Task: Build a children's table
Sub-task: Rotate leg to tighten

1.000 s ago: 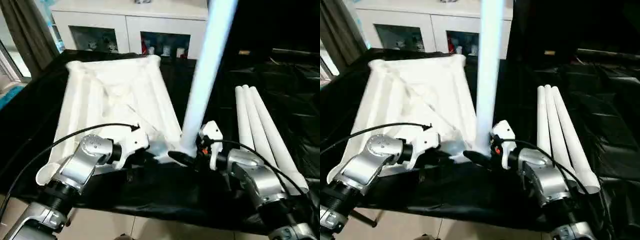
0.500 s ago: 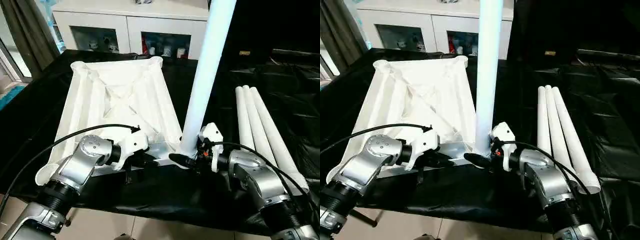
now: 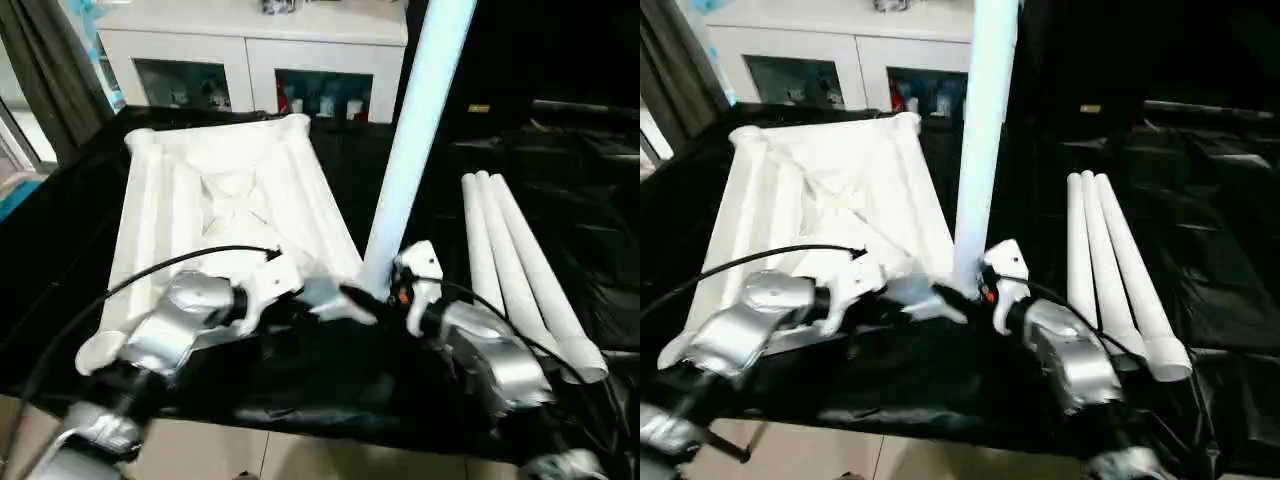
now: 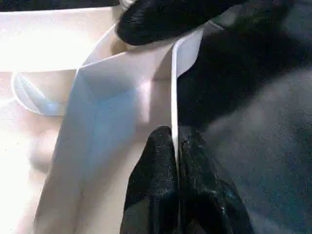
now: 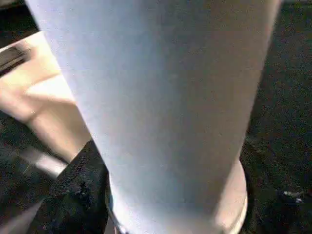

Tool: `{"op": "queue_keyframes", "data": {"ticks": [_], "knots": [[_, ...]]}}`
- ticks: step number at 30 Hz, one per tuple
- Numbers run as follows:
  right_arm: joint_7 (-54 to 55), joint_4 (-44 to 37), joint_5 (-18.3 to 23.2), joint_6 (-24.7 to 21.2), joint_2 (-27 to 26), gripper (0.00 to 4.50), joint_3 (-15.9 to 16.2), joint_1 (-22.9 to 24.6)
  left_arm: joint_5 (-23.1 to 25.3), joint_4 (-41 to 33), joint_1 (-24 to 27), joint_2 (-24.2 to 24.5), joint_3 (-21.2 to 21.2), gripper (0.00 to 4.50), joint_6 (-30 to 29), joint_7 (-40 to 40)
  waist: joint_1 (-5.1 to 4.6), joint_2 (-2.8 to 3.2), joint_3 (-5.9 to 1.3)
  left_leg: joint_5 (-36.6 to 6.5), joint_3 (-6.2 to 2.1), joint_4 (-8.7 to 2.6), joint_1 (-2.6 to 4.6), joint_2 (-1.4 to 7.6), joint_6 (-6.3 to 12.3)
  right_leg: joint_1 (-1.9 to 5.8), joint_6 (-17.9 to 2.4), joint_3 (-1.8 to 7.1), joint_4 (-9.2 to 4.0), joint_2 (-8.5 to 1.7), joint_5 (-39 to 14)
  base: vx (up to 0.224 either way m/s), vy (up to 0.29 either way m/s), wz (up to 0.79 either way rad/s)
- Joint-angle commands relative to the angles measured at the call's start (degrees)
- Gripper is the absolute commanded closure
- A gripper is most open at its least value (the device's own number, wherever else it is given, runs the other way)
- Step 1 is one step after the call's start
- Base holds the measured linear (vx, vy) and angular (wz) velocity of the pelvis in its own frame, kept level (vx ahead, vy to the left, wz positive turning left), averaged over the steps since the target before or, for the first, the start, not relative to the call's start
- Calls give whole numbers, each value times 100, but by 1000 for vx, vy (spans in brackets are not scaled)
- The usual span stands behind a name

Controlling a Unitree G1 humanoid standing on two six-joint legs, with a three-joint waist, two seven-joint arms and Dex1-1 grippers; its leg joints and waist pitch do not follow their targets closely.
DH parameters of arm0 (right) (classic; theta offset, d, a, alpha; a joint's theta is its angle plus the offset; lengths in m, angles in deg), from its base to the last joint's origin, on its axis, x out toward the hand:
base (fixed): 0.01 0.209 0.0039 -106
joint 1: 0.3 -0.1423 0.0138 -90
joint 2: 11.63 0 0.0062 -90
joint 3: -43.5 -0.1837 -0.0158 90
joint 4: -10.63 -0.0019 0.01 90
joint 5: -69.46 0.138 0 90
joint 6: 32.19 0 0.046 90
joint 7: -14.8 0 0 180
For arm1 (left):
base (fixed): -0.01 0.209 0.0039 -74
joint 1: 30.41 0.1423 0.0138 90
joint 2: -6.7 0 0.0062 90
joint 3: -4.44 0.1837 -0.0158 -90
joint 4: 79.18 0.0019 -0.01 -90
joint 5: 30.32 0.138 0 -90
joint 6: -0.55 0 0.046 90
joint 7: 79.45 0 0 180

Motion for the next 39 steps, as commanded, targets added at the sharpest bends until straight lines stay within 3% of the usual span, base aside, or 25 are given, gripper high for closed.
{"op": "queue_keyframes", "data": {"ticks": [1, 3, 4, 7, 14, 16, 17, 18, 20, 23, 28, 34, 39], "knots": [[975, 775, -175, -160, -282, 166, -209, -75, 17, 197, -174, -407, -47, 450, -114, -685, -59, -11, -227, -2133, -170, -465, 101, 310, -182, 110, -751, 285, -638, -467, -2985, 0, 0, 0], [1542, 1108, -192, -118, -515, 166, -365, -278, 128, 392, -316, -676, -86, 450, -299, -1189, -63, -14, -269, -2109, -189, -449, 111, 301, -168, 125, -624, 288, -673, -497, -3174, 0, 0, 0], [1542, 1108, -192, -118, -515, 166, -365, -278, 128, 392, -316, -676, -86, 450, -299, -1189, -64, -6, -265, -2092, -183, -452, 110, 303, -137, 100, -620, 292, -683, -479, -3095, 0, 0, 0], [2020, 1462, -274, -23, -734, 166, -409, -554, 247, 567, -468, -948, -116, 450, -425, -1630, -76, -6, -284, -2067, -188, -468, 74, 303, -117, 121, -620, 286, -654, -468, -2884, 0, 0, 0], [1913, 1771, -456, 452, -953, 166, -239, -846, 392, 654, -528, -1071, -82, 450, -216, -1759, -47, -32, -313, -1636, -152, -462, 2, 306, 70, 176, -839, 311, -578, -473, -2101, 0, 0, 0], [1855, 1798, -461, 615, -968, 111, -245, -850, 376, 630, -493, -1042, -86, 450, -142, -1716, -47, -29, -314, -1620, -147, -461, 4, 309, 91, 176, -866, 310, -579, -478, -2085, 0, 0, 0], [1799, 1788, -433, 659, -976, 111, -257, -842, 367, 611, -473, -1024, -86, 450, -112, -1687, -47, -30, -309, -1621, -149, -464, -2, 308, 97, 180, -866, 308, -578, -474, -2099, 0, 0, 0], [1476, 1656, -332, 803, -946, 92, -265, -792, 335, 528, -381, -892, -78, 450, 5, -1518, -39, -42, -312, -1630, -147, -464, 6, 309, 118, 179, -854, 306, -582, -478, -2161, 0, 0, 0], [1107, 1419, -256, 827, -837, 81, -215, -719, 298, 443, -285, -720, -65, 450, 111, -1294, -60, -48, -297, -1654, -165, -482, -51, 309, 178, 214, -776, 302, -594, -483, -2284, 0, 0, 0], [700, 1116, -243, 758, -624, 72, -70, -625, 262, 379, -207, -556, -77, 450, 180, -1064, -79, -31, -313, -1571, -163, -477, -35, 319, 186, 193, -778, 307, -596, -480, -2304, 0, 0, 0], [-498, 143, -175, 502, 148, 72, 356, -218, 161, 230, -51, -103, -54, 450, 328, -428, -35, -26, -346, -1176, -139, -450, -58, 341, 323, 232, -981, 310, -496, -451, -1442, 0, 0, 0], [-1039, -174, -125, 441, 508, 72, 464, -67, 48, 142, 23, 132, -15, 450, 505, 8, -20, -43, -394, -578, -105, -369, -98, 320, 603, 242, -1325, 305, -371, -431, -240, 0, 0, 0], [-1547, -426, -213, 449, 846, 72, 509, 21, -107, -198, 174, 478, 85, 450, 558, 668, -25, -28, -364, -895, -109, -392, -73, 343, 493, 231, -1314, 302, -410, -438, -741, 0, 0, 0]]}}
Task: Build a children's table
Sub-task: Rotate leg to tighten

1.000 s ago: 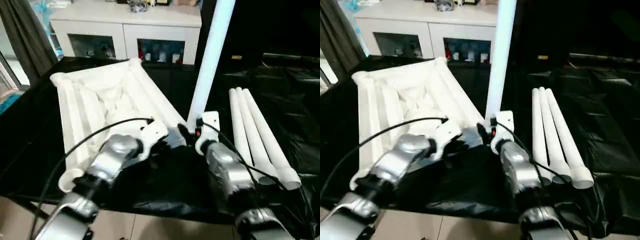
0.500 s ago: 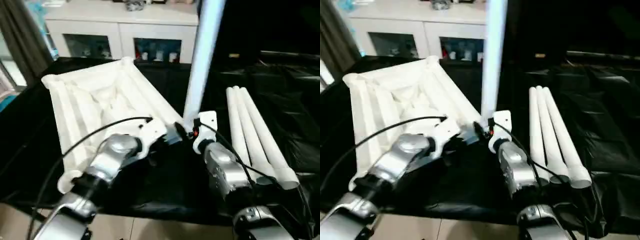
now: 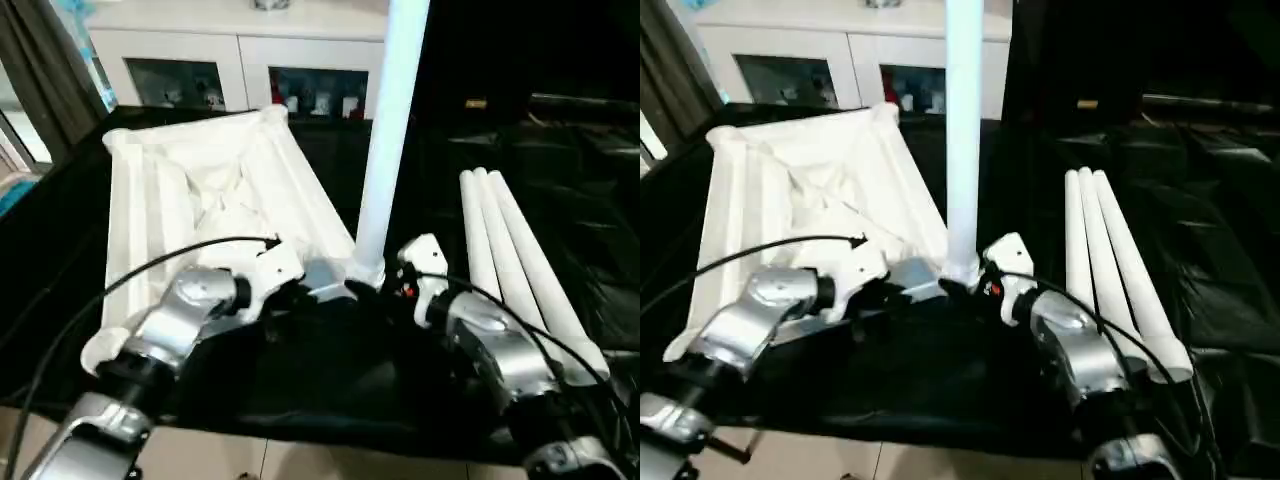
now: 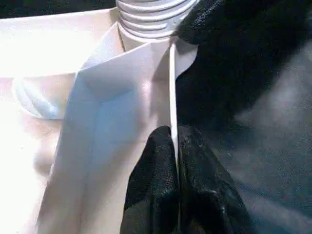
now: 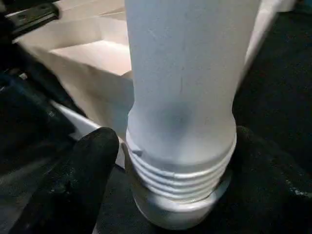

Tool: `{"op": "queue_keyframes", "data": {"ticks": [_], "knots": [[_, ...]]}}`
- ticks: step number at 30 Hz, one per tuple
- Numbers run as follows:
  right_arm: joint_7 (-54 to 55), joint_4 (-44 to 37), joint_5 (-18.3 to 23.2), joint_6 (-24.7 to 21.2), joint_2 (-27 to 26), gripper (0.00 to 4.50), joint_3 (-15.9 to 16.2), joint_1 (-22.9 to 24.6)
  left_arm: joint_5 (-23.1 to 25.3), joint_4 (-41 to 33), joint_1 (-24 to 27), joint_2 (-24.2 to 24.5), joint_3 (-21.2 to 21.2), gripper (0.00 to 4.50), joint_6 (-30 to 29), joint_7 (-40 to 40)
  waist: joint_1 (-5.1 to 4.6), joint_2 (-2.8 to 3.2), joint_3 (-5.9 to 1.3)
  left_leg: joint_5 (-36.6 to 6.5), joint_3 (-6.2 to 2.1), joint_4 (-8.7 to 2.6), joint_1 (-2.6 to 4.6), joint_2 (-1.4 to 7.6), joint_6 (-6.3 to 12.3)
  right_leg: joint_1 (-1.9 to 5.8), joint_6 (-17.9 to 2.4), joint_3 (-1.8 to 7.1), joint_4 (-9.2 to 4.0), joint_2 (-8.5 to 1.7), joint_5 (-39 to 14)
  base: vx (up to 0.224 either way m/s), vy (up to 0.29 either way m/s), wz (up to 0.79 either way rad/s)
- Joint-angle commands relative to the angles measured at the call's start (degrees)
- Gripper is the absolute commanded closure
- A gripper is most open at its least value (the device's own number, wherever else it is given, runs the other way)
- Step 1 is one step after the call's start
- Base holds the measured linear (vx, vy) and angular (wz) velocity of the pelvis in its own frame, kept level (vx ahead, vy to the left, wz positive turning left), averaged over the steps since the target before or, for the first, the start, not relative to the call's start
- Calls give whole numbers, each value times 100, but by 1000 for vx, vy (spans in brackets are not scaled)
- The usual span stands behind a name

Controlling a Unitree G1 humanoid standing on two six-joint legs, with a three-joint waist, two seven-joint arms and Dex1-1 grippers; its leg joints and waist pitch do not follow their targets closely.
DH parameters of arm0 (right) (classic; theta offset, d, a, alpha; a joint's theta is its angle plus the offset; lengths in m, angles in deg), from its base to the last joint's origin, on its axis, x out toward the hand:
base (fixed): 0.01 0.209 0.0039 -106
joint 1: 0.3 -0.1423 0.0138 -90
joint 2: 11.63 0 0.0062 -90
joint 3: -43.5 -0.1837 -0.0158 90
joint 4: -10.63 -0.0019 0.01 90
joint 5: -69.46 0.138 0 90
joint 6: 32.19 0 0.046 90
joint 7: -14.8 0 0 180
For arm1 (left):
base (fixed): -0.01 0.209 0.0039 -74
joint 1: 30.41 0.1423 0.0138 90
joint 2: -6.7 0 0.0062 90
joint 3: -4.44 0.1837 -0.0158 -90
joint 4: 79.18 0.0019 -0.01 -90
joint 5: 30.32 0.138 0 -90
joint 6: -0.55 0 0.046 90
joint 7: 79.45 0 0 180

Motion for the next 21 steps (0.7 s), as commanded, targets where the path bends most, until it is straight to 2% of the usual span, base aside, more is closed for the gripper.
{"op": "queue_keyframes", "data": {"ticks": [1, 8, 9, 16, 21], "knots": [[-196, -195, -45, 5, 47, 72, 95, 0, -52, -230, 123, 87, 240, 450, 7, 373, 22, -48, -342, -911, -108, -346, 24, 346, 463, 324, -1320, 309, -402, -442, -758, 0, 0, 0], [-454, -441, 70, -189, 149, 72, 190, 31, -55, -270, 153, 170, 284, 450, 27, 553, 45, -48, -333, -913, -111, -354, 37, 360, 411, 317, -1306, 315, -387, -437, -740, 0, 0, 0], [-509, -467, 74, -218, 169, 72, 205, 36, -65, -288, 160, 182, 287, 450, 23, 585, 48, -63, -338, -908, -108, -347, 31, 354, 394, 327, -1297, 316, -387, -441, -744, 0, 0, 0], [-575, -424, -21, -214, 229, 149, 236, 61, -54, -298, 186, 226, 278, 450, 13, 585, 50, -68, -345, -843, -106, -332, 26, 341, 373, 332, -1296, 317, -378, -441, -701, 0, 0, 0], [-618, -461, -12, -293, 265, 173, 234, 79, -54, -317, 198, 254, 268, 450, -8, 610, 54, -71, -352, -755, -106, -323, 26, 340, 417, 335, -1325, 312, -361, -436, -570, 0, 0, 0]]}}
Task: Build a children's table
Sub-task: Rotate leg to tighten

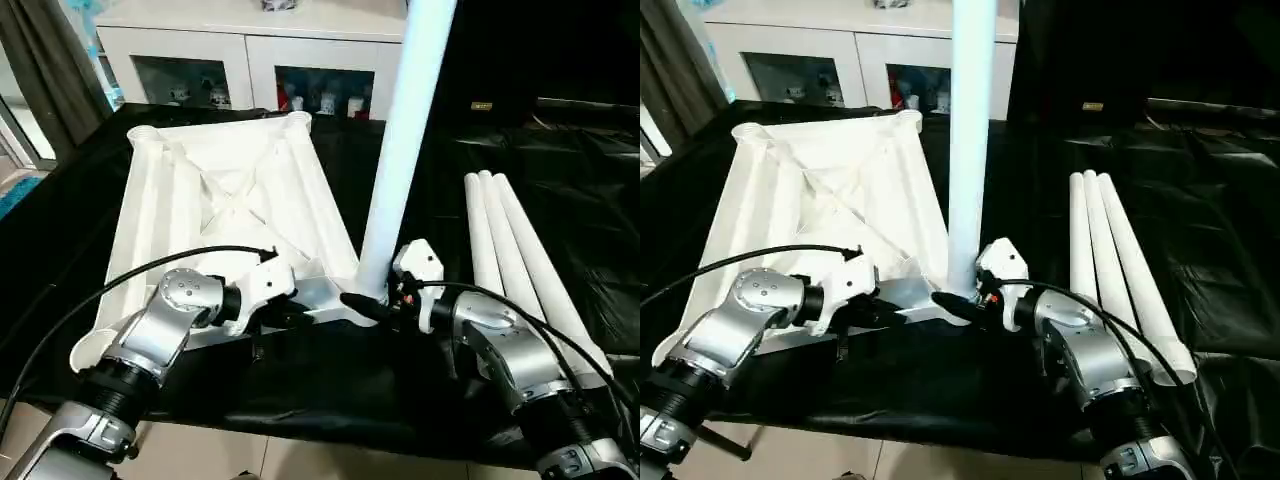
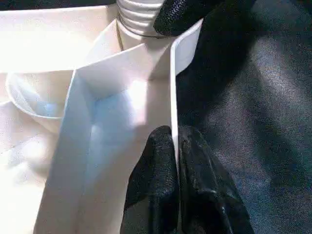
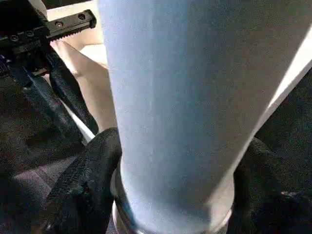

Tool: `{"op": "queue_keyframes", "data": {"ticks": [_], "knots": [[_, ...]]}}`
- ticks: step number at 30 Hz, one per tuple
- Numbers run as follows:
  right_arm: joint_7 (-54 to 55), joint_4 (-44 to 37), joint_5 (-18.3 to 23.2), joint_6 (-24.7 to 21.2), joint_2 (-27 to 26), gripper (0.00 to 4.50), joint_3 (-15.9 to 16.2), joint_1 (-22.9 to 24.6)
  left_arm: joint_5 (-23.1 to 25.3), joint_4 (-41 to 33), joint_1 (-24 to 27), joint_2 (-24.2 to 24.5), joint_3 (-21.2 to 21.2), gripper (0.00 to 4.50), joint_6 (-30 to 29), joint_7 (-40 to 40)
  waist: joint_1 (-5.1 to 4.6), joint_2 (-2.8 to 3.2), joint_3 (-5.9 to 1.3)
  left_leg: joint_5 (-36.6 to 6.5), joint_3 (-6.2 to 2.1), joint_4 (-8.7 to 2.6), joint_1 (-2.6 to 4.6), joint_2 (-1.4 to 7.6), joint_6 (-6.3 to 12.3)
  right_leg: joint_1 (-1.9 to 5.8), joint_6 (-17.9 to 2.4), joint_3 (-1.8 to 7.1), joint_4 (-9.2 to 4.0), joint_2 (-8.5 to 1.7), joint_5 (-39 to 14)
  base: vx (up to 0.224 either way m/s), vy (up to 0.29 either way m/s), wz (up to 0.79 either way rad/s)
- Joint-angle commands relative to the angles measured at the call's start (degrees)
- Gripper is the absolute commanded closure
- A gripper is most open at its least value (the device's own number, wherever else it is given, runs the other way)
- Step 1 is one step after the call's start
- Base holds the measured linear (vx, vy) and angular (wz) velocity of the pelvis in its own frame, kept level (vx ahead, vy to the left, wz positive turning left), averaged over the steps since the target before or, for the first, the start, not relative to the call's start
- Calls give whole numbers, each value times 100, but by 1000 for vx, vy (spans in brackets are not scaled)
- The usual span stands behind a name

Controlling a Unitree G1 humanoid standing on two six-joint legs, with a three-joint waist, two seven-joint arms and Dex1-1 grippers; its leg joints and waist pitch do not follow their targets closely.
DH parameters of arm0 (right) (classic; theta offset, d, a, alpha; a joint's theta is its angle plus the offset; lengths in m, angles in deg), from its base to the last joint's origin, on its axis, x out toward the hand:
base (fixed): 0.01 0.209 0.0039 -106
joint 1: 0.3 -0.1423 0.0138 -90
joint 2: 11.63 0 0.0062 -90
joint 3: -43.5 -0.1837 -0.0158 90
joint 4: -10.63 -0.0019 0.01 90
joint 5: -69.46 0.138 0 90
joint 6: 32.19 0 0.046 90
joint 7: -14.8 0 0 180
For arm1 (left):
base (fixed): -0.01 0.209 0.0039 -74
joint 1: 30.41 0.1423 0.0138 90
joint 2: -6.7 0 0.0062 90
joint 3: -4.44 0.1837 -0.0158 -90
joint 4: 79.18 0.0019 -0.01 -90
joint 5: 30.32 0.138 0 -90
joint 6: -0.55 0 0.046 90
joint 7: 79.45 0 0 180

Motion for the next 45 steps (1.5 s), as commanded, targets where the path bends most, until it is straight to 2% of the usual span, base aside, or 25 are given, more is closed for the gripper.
{"op": "queue_keyframes", "data": {"ticks": [1, 7, 10, 12, 13, 14, 15, 16, 18, 19, 20, 21, 22, 27, 29, 30, 31, 33, 35, 36, 38, 40, 41, 42, 45], "knots": [[-89, -55, -33, -79, 60, 175, 66, 78, 70, -72, 74, 60, 155, 450, -6, 103, 18, -41, -359, -745, -106, -349, 33, 339, 429, 331, -1331, 311, -370, -434, -554, 0, 0, 0], [10, 58, -42, -137, -8, 177, 44, 134, 94, -21, 67, 31, 154, 450, -21, 49, 19, -44, -360, -747, -106, -346, 30, 335, 426, 337, -1343, 310, -367, -434, -531, 0, 0, 0], [834, 546, -15, -265, -387, 178, -294, 131, 176, 131, 1, -187, 94, 450, -156, -365, 6, -30, -341, -899, -113, -370, 49, 348, 342, 318, -1339, 311, -402, -443, -732, 0, 0, 0], [1637, 997, -43, -201, -745, 178, -550, 75, 264, 318, -111, -478, 41, 450, -287, -846, -35, -33, -295, -1324, -119, -411, 70, 343, 135, 286, -1206, 304, -473, -441, -1491, 0, 0, 0], [1891, 1127, -41, -174, -865, 178, -633, 50, 293, 375, -147, -575, 28, 450, -335, -1000, -46, -21, -252, -1721, -135, -434, 120, 333, 2, 249, -1028, 291, -553, -454, -2239, 0, 0, 0], [2305, 1334, 9, -186, -1058, 178, -792, -22, 335, 465, -208, -727, 27, 450, -373, -1204, -63, -28, -241, -1895, -143, -428, 151, 335, -54, 236, -961, 300, -589, -471, -2510, 0, 0, 0], [2675, 1549, 56, -173, -1258, 178, -920, -116, 371, 555, -283, -915, 11, 450, -469, -1458, -79, -14, -206, -2265, -179, -448, 208, 321, -152, 202, -761, 277, -655, -475, -3114, 0, 0, 0], [2957, 1712, 70, -148, -1396, 178, -997, -197, 399, 622, -345, -1060, 0, 450, -540, -1654, -102, -29, -208, -2491, -204, -439, 252, 310, -207, 171, -580, 264, -715, -490, -3522, 0, 0, 0], [3508, 2055, 90, -99, -1669, 178, -1123, -399, 516, 761, -487, -1381, 12, 450, -705, -2120, -147, -31, -219, -2542, -224, -450, 237, 296, -238, 161, -463, 250, -738, -481, -3644, 0, 0, 0], [3732, 2186, 75, -42, -1775, 178, -1151, -500, 558, 797, -540, -1516, 15, 450, -772, -2308, -156, -1, -231, -2596, -237, -454, 251, 308, -247, 156, -439, 239, -754, -484, -3580, 0, 0, 0], [3732, 2186, 75, -42, -1775, 178, -1151, -500, 558, 797, -540, -1516, 15, 450, -772, -2308, -169, -5, -235, -2611, -242, -463, 243, 310, -232, 165, -449, 232, -752, -478, -3489, 0, 0, 0], [3980, 2420, 22, 44, -1963, 178, -1198, -697, 603, 761, -584, -1731, 42, 450, -902, -2499, -170, -3, -257, -2529, -246, -487, 194, 318, -193, 212, -484, 232, -733, -479, -3218, 0, 0, 0], [4043, 2505, -25, 75, -2018, 178, -1188, -784, 603, 703, -577, -1797, 69, 450, -937, -2493, -186, -5, -259, -2498, -240, -499, 179, 324, -179, 193, -561, 245, -710, -470, -3009, 0, 0, 0], [3977, 2677, -127, 280, -2076, 178, -1148, -945, 656, 631, -529, -1796, 100, 450, -888, -2437, -189, -33, -269, -2428, -216, -495, 155, 312, -72, 199, -690, 282, -684, -476, -2684, 0, 0, 0], [3878, 2701, -114, 400, -2091, 178, -1162, -956, 678, 635, -506, -1733, 87, 450, -852, -2433, -181, -21, -274, -2367, -207, -493, 148, 315, -38, 202, -734, 290, -675, -482, -2608, 0, 0, 0], [3738, 2683, -71, 467, -2096, 143, -1168, -954, 682, 636, -497, -1694, 72, 450, -839, -2418, -177, -29, -271, -2327, -202, -492, 142, 314, -21, 204, -743, 292, -674, -482, -2601, 0, 0, 0], [3673, 2678, -84, 545, -2089, 143, -1161, -959, 680, 617, -481, -1659, 57, 450, -844, -2408, -168, -18, -278, -2280, -201, -487, 139, 316, -2, 212, -765, 297, -669, -494, -2569, 0, 0, 0], [3463, 2649, -105, 675, -2059, 108, -1122, -967, 660, 583, -458, -1592, 42, 450, -843, -2356, -166, -22, -273, -2257, -195, -490, 136, 318, 22, 208, -774, 297, -669, -487, -2576, 0, 0, 0], [3166, 2488, -90, 669, -1973, 103, -1044, -929, 644, 561, -429, -1493, 52, 450, -771, -2237, -173, -18, -273, -2238, -201, -498, 117, 321, 42, 225, -796, 294, -657, -480, -2518, 0, 0, 0], [2660, 2124, -56, 562, -1777, 89, -879, -824, 615, 522, -374, -1325, 60, 450, -711, -2040, -168, -28, -273, -2207, -200, -505, 98, 322, 79, 247, -786, 293, -658, -476, -2472, 0, 0, 0], [2461, 1955, -47, 494, -1682, 89, -807, -772, 607, 503, -350, -1258, 59, 450, -706, -1971, -140, -34, -292, -1982, -180, -497, 103, 328, 152, 255, -812, 308, -636, -466, -2216, 0, 0, 0], [1776, 1302, 20, 249, -1246, 89, -577, -522, 548, 459, -271, -1025, 41, 450, -610, -1694, -117, -36, -306, -1658, -173, -491, 69, 329, 227, 308, -909, 307, -588, -454, -1843, 0, 0, 0], [1776, 1302, 20, 249, -1246, 89, -577, -522, 548, 459, -271, -1025, 41, 450, -610, -1694, -119, -39, -314, -1592, -158, -486, 65, 338, 261, 303, -939, 314, -573, -450, -1728, 0, 0, 0], [1514, 1084, -199, 342, -927, 89, -378, -395, 500, 442, -218, -872, 47, 450, -456, -1467, -92, -13, -322, -1451, -150, -468, 76, 342, 290, 296, -1011, 312, -566, -457, -1525, 51, -14, 1], [786, 656, -182, 243, -470, 89, -253, -158, 355, 329, -124, -570, 51, 450, -281, -954, -67, -33, -358, -1001, -123, -421, 47, 331, 437, 339, -1215, 308, -473, -445, -789, 34, -8, 1]]}}
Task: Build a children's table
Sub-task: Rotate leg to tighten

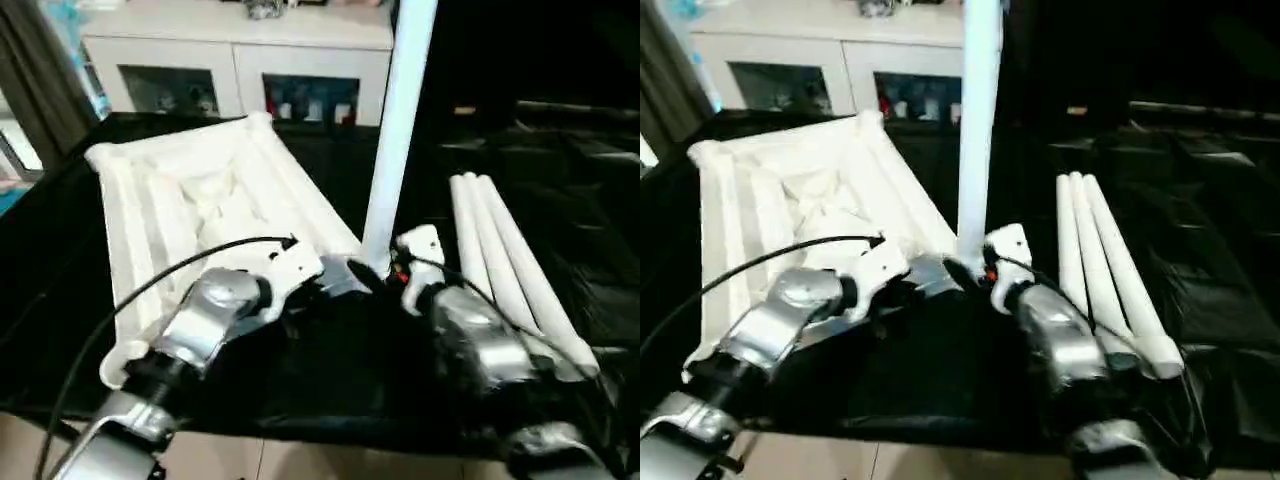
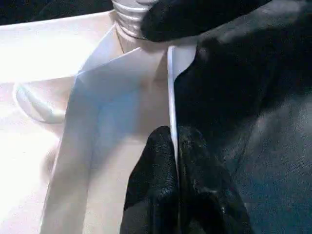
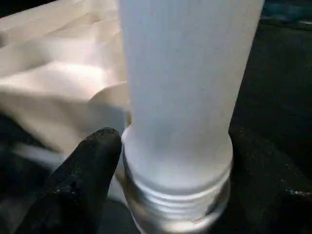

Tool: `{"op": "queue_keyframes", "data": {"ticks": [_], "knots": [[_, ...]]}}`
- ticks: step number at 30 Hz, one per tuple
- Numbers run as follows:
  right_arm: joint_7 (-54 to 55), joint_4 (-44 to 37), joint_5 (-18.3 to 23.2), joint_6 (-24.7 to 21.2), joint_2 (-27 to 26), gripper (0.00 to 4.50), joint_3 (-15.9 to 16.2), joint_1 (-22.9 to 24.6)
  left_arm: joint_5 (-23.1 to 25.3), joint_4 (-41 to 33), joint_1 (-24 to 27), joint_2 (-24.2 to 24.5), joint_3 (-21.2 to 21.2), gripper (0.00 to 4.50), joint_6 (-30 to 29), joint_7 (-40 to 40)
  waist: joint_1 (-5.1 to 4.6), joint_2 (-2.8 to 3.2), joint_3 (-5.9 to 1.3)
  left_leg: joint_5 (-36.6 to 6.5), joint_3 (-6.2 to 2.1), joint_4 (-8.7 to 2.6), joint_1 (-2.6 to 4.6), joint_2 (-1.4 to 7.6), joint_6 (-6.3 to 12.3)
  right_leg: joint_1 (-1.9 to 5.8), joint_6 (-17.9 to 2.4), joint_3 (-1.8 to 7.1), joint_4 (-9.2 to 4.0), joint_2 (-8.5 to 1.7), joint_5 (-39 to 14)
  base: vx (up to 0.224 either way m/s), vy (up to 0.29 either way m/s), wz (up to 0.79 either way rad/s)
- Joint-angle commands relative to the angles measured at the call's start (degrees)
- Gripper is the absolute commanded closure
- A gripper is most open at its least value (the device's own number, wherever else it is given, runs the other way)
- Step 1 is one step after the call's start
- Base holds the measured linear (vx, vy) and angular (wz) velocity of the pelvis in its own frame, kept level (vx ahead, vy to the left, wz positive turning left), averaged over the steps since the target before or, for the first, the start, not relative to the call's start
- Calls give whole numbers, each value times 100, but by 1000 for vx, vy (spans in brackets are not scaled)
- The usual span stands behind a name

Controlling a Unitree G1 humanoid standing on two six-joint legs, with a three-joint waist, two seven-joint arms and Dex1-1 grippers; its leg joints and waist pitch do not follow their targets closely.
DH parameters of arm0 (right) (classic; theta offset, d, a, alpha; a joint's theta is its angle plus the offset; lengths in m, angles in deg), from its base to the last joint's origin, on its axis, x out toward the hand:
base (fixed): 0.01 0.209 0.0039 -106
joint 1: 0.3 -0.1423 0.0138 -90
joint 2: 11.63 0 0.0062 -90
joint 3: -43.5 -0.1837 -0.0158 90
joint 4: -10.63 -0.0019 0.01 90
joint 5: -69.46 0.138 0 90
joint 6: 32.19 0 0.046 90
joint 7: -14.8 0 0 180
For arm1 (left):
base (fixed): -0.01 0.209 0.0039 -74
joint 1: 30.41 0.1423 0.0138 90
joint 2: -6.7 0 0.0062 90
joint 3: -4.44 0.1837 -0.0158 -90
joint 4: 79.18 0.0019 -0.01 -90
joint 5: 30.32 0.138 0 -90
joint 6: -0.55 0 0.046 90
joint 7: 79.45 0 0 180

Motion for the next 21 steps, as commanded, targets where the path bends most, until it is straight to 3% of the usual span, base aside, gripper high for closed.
{"op": "queue_keyframes", "data": {"ticks": [1, 7, 9, 13, 17, 21], "knots": [[-740, -435, 32, -186, 223, 89, 219, 188, -136, -56, 176, 230, 106, 450, 298, 536, 50, -24, -336, -856, -111, -332, -33, 341, 519, 268, -1281, 312, -360, -448, -621, 0, 0, 0], [-1162, -799, 163, -419, 515, 89, 341, 326, -366, -294, 269, 565, 141, 450, 387, 1240, 83, -20, -370, -385, -99, -280, -41, 358, 721, 264, -1558, 293, -241, -418, 266, 0, 0, 0], [-1224, -815, 250, -443, 508, 89, 331, 305, -419, -353, 296, 636, 144, 450, 386, 1394, 87, -17, -351, -491, -96, -287, -37, 362, 712, 254, -1571, 290, -259, -429, 117, 0, 0, 0], [-1354, -876, 304, -481, 484, 89, 308, 313, -464, -398, 330, 686, 153, 450, 385, 1472, 103, -19, -321, -898, -99, -323, -16, 375, 464, 242, -1444, 303, -317, -441, -594, 0, 0, 0], [-1424, -925, 278, -545, 496, 116, 322, 338, -486, -404, 349, 712, 156, 450, 396, 1495, 105, -31, -326, -888, -104, -321, -19, 371, 391, 244, -1392, 309, -310, -443, -605, 0, 0, 0], [-1424, -888, 228, -593, 528, 152, 388, 339, -452, -388, 360, 726, 142, 450, 372, 1488, 108, -34, -338, -723, -99, -303, -29, 359, 434, 252, -1408, 310, -288, -446, -397, 0, 0, 0]]}}
